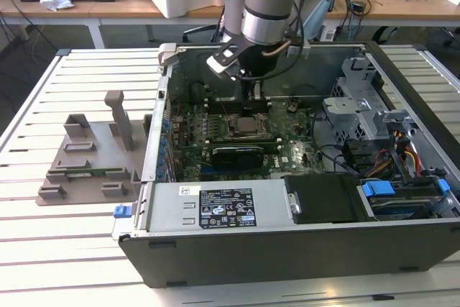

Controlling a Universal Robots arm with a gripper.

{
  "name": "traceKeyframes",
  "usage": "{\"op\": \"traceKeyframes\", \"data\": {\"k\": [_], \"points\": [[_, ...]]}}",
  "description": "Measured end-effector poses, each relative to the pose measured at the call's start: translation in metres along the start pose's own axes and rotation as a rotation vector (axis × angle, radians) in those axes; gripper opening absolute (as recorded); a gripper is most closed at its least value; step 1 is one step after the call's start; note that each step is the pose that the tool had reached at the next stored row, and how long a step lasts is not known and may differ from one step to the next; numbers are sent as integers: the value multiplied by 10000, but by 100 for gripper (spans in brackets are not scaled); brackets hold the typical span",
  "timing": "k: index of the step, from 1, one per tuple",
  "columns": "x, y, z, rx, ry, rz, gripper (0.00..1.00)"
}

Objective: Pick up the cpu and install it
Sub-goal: 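Close the cpu cover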

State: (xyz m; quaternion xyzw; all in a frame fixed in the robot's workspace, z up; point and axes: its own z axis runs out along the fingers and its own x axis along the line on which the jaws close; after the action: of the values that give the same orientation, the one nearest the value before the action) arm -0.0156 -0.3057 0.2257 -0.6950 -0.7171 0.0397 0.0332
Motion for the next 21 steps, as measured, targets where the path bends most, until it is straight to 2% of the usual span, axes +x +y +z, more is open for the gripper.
{"op": "traceKeyframes", "data": {"k": [4, 8, 12, 14, 16, 20, 21], "points": [[7, -202, 113, 2, 0, 1, 11], [-1, -205, 218, 0, 0, 2, 11], [-2, -195, 233, -1, 45, -6, 11], [-5, -159, 228, 7, 51, -1, 11], [-7, -81, 209, 5, 84, -13, 11], [-14, 113, 182, 99, 91, -16, 11], [-17, 202, 171, 139, 89, -16, 11]]}}
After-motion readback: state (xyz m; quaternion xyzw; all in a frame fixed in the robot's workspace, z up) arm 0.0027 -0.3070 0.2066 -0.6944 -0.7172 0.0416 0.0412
